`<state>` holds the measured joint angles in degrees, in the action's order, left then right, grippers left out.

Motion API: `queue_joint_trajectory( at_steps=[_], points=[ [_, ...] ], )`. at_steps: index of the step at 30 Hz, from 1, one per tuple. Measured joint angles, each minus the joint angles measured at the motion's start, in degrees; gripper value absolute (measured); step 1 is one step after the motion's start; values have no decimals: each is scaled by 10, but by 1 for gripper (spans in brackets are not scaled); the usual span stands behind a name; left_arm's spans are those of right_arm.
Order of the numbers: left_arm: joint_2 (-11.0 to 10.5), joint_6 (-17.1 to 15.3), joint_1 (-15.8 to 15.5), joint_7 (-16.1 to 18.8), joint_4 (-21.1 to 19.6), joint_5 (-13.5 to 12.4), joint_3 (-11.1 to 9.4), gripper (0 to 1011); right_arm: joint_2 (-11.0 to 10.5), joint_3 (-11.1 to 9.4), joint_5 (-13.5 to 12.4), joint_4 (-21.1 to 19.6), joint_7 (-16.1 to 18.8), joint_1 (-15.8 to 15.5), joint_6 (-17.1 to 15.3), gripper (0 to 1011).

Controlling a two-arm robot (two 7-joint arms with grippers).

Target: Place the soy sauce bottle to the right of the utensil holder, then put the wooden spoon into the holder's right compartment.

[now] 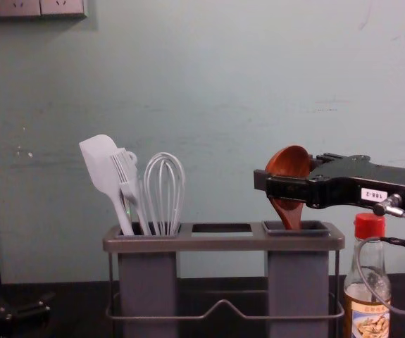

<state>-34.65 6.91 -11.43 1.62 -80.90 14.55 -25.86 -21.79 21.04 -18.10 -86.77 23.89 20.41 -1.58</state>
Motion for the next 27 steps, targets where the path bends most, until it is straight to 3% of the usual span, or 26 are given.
queue_joint_trajectory(
  at_steps=[4,5,10,27],
  points=[
    [0,0,0,0,0,0,0,1005,0,0,0,0,0,0,0,854],
    [0,0,0,0,0,0,0,1005,0,0,0,0,0,0,0,920],
    [0,0,0,0,0,0,0,1005,0,0,0,0,0,0,0,1002],
    [0,0,0,0,0,0,0,1005,-1,-1,1,-1,0,1,4,1003]
  ],
)
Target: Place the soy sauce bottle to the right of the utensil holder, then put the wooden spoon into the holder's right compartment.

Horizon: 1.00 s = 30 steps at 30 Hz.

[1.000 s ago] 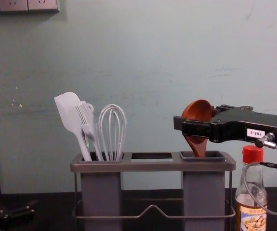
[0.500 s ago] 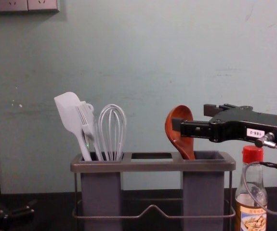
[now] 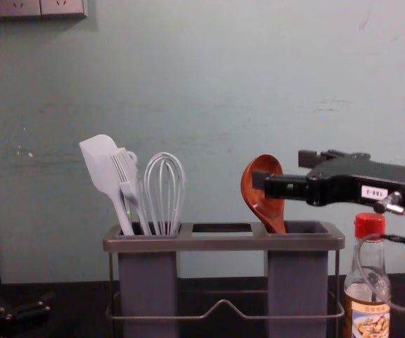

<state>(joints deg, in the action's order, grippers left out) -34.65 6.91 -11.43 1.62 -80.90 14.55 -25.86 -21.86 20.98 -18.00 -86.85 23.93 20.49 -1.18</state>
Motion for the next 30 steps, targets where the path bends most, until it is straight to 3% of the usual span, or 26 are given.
queue_joint_trajectory(
  at_steps=[8,14,24,30],
  points=[
    [0,0,0,0,0,0,0,1005,-8,-12,5,-32,-9,-9,7,1002],
    [0,0,0,0,0,0,0,1005,-18,-36,-8,-73,-17,-25,-2,1002],
    [0,0,0,0,0,0,0,1005,-53,-82,-37,-146,-25,-82,-12,1002],
    [0,0,0,0,0,0,0,1005,-65,-113,-49,-164,-38,-121,-4,1003]
  ],
)
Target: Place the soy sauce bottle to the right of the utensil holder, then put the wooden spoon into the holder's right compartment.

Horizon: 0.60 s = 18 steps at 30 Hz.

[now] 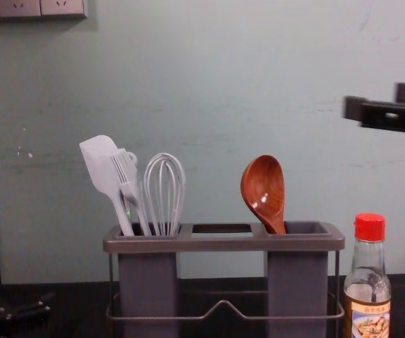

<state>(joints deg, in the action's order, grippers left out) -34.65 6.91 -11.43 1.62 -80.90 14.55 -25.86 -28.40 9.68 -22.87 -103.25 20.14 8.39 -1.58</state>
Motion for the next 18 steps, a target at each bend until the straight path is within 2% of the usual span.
queue_joint_trajectory(
  at_steps=[3,4,7,10,18],
  points=[
    [0,0,0,0,0,0,0,1005,-4,-24,-6,-2,-10,-28,10,1002],
    [0,0,0,0,0,0,0,1005,-4,-24,-6,-2,-10,-28,10,1002],
    [0,0,0,0,0,0,0,1005,-4,-44,-5,0,-22,-52,19,1003],
    [0,0,0,0,0,0,0,1005,-2,-57,-3,9,-29,-67,24,1002],
    [0,0,0,0,0,0,0,1005,15,-73,24,40,-52,-90,45,1002]
  ],
)
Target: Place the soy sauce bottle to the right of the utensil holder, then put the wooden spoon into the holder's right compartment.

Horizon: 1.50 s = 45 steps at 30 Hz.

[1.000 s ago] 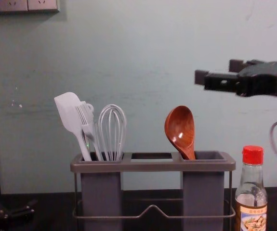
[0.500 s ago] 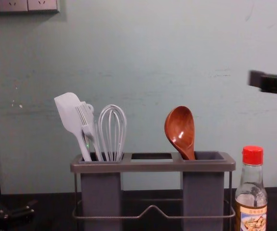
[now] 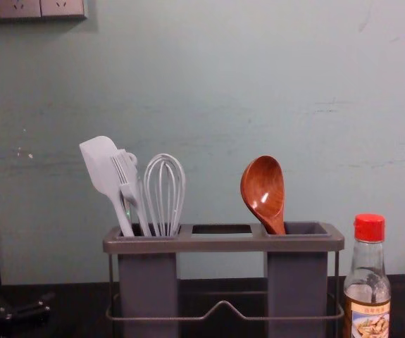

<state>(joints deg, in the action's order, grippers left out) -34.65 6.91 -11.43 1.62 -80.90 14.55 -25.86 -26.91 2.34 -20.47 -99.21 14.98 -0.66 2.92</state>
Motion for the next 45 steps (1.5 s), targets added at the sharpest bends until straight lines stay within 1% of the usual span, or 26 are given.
queue_joint_trajectory(
  at_steps=[4,5,6,8,12,13,15,25,36,45],
  points=[
    [0,0,0,0,0,0,0,1005,10,-2,12,20,-5,-5,10,1002],
    [0,0,0,0,0,0,0,1005,14,-2,16,31,-7,-5,12,1003],
    [0,0,0,0,0,0,0,1005,14,-2,16,31,-7,-5,12,1002],
    [0,0,0,0,0,0,0,1005,22,-2,22,51,-7,-3,15,1003],
    [0,0,0,0,0,0,0,1005,33,1,29,77,-6,2,19,1002],
    [0,0,0,0,0,0,0,1005,33,1,29,77,-6,2,19,1002],
    [0,0,0,0,0,0,0,1005,40,2,33,96,-2,5,23,1002],
    [0,0,0,0,0,0,0,1005,60,11,47,141,8,13,26,1002],
    [0,0,0,0,0,0,0,1005,72,12,54,162,13,18,28,1003],
    [0,0,0,0,0,0,0,1005,72,16,53,171,27,18,34,1002]
  ],
)
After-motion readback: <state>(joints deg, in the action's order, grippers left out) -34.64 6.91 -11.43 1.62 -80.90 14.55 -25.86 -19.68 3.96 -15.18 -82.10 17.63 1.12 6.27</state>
